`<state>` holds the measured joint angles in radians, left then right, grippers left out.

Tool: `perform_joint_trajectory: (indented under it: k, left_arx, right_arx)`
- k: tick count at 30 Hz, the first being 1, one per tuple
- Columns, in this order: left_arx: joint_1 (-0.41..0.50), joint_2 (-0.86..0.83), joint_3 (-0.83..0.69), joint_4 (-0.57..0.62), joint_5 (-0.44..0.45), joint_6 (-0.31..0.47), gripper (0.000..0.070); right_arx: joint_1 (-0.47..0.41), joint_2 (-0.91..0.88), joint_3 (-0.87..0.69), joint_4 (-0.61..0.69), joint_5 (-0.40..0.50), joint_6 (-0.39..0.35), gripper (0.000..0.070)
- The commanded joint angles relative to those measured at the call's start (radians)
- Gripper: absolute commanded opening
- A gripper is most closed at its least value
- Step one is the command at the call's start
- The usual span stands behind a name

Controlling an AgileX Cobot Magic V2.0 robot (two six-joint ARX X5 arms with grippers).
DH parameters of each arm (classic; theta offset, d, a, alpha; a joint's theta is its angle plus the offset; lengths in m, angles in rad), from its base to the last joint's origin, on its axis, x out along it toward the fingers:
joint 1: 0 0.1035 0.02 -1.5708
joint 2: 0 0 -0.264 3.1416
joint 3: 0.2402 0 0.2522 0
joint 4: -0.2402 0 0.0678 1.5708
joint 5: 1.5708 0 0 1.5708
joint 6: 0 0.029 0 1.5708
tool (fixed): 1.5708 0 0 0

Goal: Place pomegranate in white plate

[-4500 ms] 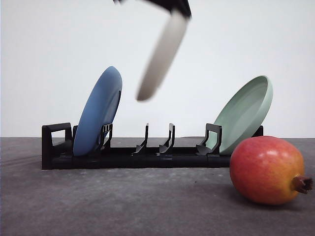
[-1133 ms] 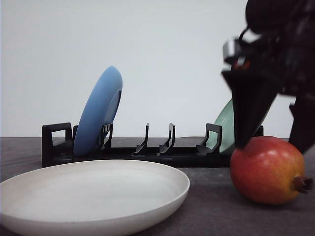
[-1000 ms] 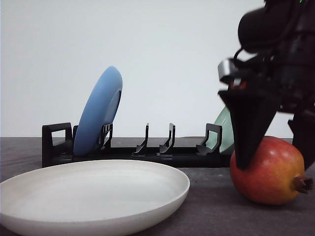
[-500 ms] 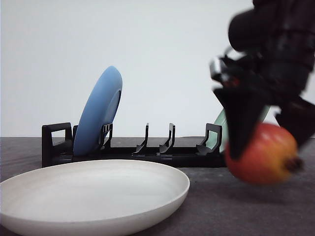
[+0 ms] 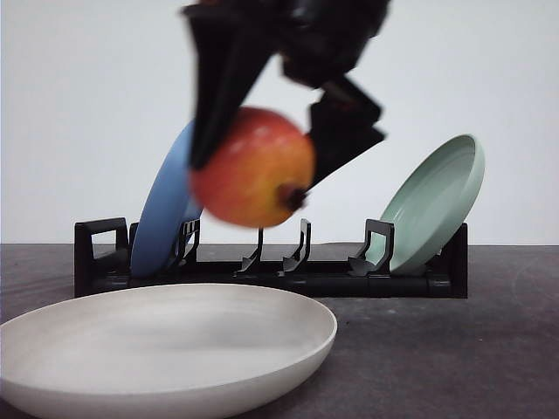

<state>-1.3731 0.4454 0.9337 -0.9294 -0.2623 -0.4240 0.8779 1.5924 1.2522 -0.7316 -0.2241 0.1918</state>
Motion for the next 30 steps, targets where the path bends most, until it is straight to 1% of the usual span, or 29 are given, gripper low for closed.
perform_joint_trajectory:
  k: [1, 5, 9, 20, 22, 23, 25, 26, 30]
  left_arx:
    - [-0.015, 0.004, 0.01, 0.022, -0.003, -0.008, 0.0621]
    - [-0.015, 0.004, 0.01, 0.039, -0.003, -0.008, 0.0621]
    - [-0.015, 0.004, 0.01, 0.037, -0.003, -0.007, 0.0622]
    - [-0.015, 0.004, 0.01, 0.036, -0.003, -0.007, 0.0621]
    - [-0.015, 0.004, 0.01, 0.036, -0.003, -0.006, 0.0621]
    - [-0.015, 0.004, 0.01, 0.036, -0.003, -0.006, 0.0621]
    - [-0.015, 0.004, 0.01, 0.036, -0.003, -0.006, 0.0622]
    - [-0.015, 0.004, 0.01, 0.036, -0.003, -0.006, 0.0622]
    - [-0.015, 0.004, 0.01, 0.036, -0.003, -0.007, 0.0622]
  right_arx:
    - [0.036, 0.048, 0.018, 0.023, 0.017, 0.018, 0.0514]
    - [0.073, 0.117, 0.018, 0.078, 0.019, 0.017, 0.0514]
    - [0.08, 0.174, 0.018, 0.109, 0.019, 0.017, 0.0514]
    - [0.083, 0.237, 0.018, 0.119, 0.022, 0.009, 0.0517]
    - [0.083, 0.238, 0.018, 0.119, 0.022, 0.009, 0.0548]
    - [0.083, 0.238, 0.018, 0.119, 0.022, 0.009, 0.058]
    - [0.083, 0.238, 0.018, 0.119, 0.022, 0.009, 0.0665]
    - [0.083, 0.238, 0.018, 0.119, 0.022, 0.009, 0.0692]
    - [0.083, 0.237, 0.018, 0.118, 0.022, 0.01, 0.07]
